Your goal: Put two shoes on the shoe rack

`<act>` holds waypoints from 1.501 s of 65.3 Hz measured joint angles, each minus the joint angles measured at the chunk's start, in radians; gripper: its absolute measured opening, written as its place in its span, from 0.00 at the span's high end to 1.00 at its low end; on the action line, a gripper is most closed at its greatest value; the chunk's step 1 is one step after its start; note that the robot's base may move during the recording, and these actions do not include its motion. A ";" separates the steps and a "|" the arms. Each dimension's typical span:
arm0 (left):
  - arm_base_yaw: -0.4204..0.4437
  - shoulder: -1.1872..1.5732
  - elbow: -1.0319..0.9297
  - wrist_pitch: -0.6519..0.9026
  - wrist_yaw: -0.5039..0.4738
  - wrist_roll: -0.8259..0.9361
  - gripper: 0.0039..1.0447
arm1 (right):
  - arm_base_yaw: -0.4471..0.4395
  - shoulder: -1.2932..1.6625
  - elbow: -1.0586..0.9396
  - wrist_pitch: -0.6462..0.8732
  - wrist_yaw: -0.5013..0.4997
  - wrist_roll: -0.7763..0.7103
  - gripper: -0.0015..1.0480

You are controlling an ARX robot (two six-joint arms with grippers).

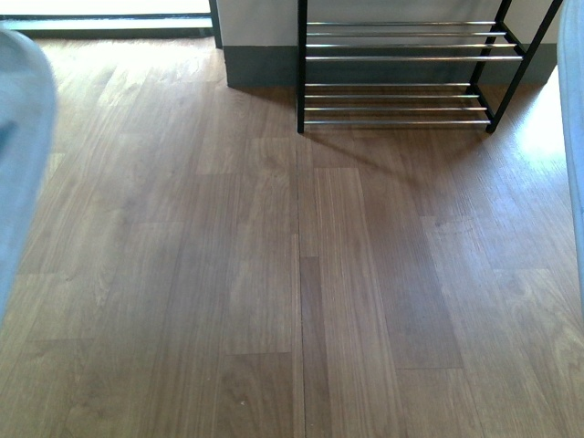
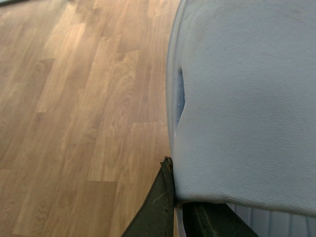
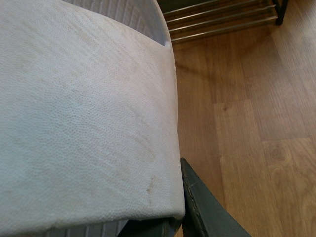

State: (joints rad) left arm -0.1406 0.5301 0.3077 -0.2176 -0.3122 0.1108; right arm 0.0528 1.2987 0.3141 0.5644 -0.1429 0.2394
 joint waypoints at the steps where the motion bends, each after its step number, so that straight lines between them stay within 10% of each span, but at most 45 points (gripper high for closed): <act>1: -0.002 -0.008 0.000 0.000 -0.003 0.000 0.99 | 0.000 0.000 0.000 0.000 0.000 0.000 0.98; 98: -0.003 -0.013 -0.003 -0.003 -0.005 0.000 0.99 | 0.000 0.002 -0.001 0.000 0.000 0.000 0.98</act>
State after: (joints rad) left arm -0.1440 0.5171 0.3042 -0.2211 -0.3176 0.1108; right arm 0.0528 1.3006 0.3134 0.5644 -0.1432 0.2390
